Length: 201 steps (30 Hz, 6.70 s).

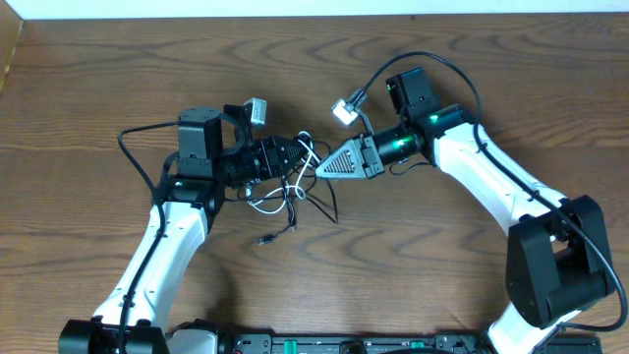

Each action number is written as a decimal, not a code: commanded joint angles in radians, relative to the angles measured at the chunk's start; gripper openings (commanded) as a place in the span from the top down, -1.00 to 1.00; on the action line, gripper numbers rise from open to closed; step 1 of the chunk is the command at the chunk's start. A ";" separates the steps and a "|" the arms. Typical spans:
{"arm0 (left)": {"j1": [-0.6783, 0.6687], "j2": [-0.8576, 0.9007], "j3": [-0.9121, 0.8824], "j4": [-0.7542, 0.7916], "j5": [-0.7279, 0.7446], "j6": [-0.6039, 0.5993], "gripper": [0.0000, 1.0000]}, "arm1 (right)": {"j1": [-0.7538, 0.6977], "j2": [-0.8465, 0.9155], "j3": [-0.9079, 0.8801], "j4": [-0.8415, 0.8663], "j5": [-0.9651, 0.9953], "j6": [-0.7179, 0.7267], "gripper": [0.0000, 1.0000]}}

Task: Untangle cables

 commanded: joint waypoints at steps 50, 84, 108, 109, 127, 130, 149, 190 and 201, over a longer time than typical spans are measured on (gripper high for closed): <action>-0.217 0.004 0.008 -0.434 -0.377 0.215 0.85 | 0.113 -0.007 0.006 -0.267 0.618 -0.238 0.57; -0.220 0.004 0.008 -0.412 -0.352 0.207 0.85 | 0.106 -0.032 0.008 -0.376 0.746 -0.299 0.19; -0.221 0.004 0.008 -0.412 -0.254 0.208 0.85 | 0.082 -0.032 0.007 -0.301 1.079 0.015 0.98; -0.221 0.004 0.008 -0.413 -0.254 0.208 0.85 | 0.071 -0.032 0.007 -0.314 1.218 0.137 0.98; -0.221 0.004 0.008 -0.415 -0.255 0.208 0.85 | 0.031 -0.032 0.007 -0.365 0.783 -0.179 0.61; -0.221 0.004 0.008 -0.415 -0.255 0.208 0.85 | 0.044 -0.032 0.007 -0.375 0.608 -0.308 0.44; -0.221 -0.075 0.010 -0.362 -0.130 0.261 0.85 | 0.117 -0.029 0.006 -0.266 0.944 -0.158 0.16; -0.030 -0.294 0.009 -0.428 0.049 0.185 0.85 | -0.010 -0.030 0.006 -0.172 0.427 -0.353 -0.11; -0.103 -0.258 0.009 -0.274 0.282 0.185 0.85 | 0.039 -0.029 0.006 -0.085 0.431 -0.352 -0.22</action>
